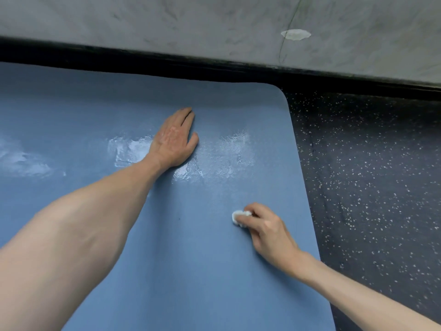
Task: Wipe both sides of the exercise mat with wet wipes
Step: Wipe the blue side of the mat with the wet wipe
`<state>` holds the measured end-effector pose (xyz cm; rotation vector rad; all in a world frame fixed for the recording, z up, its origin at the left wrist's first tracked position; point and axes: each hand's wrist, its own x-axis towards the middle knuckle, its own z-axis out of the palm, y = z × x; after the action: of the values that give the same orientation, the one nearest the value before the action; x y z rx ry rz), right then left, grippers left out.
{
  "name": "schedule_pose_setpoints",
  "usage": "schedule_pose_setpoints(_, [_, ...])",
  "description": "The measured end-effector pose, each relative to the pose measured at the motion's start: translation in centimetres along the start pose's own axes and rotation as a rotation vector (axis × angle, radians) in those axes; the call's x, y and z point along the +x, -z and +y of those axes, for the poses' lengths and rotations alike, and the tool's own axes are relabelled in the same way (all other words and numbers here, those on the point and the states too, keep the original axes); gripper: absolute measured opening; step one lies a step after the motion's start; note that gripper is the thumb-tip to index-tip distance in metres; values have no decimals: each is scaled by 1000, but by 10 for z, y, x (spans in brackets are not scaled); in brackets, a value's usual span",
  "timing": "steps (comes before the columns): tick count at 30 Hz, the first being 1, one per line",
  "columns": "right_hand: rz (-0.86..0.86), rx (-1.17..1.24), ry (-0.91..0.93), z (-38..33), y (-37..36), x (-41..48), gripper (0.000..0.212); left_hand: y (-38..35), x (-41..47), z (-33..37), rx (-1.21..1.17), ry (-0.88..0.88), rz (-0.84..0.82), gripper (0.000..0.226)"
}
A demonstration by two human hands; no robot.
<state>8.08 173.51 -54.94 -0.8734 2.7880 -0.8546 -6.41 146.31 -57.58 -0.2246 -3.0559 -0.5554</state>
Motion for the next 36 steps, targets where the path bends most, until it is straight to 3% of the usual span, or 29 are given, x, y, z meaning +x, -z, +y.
schedule_pose_setpoints(2, [-44, 8, 13, 1, 4, 4, 26, 0, -2, 2, 1, -5, -6, 57])
schedule_pose_setpoints(5, [68, -26, -107, 18, 12, 32, 34, -1, -4, 6, -2, 11, -2, 55])
schedule_pose_setpoints(8, [39, -30, -72, 4, 4, 3, 26, 0, -13, 9, -46, 12, 27, 50])
schedule_pose_setpoints(12, [-91, 38, 7, -14, 1, -51, 21, -10, -46, 18, -79, -125, 10, 54])
schedule_pose_setpoints(17, [30, -26, -64, -16, -6, -53, 19, -15, -75, 23, -50, -224, -16, 53])
schedule_pose_setpoints(22, [-254, -77, 47, -47, -13, -135, 29, -14, -79, 22, -31, -230, -52, 60])
schedule_pose_setpoints(24, [-221, -62, 13, -41, -6, -125, 24, -14, -80, 23, -22, -223, -52, 60])
schedule_pose_setpoints(27, [-22, -45, -70, -38, -10, -111, 19, -12, -79, 24, -13, -221, -59, 60])
schedule_pose_setpoints(29, [-43, -3, -73, -52, -14, -131, 21, -12, -78, 24, -14, -228, -66, 59])
schedule_pose_setpoints(32, [-229, 45, 18, -69, -10, -171, 22, -14, -82, 24, -17, -240, -67, 58])
schedule_pose_setpoints(34, [-183, 31, 141, -56, -8, -168, 20, -15, -86, 24, -20, -226, -64, 56])
schedule_pose_setpoints(36, [-159, -36, 60, -42, -6, -145, 21, -16, -91, 26, -17, -226, -61, 55])
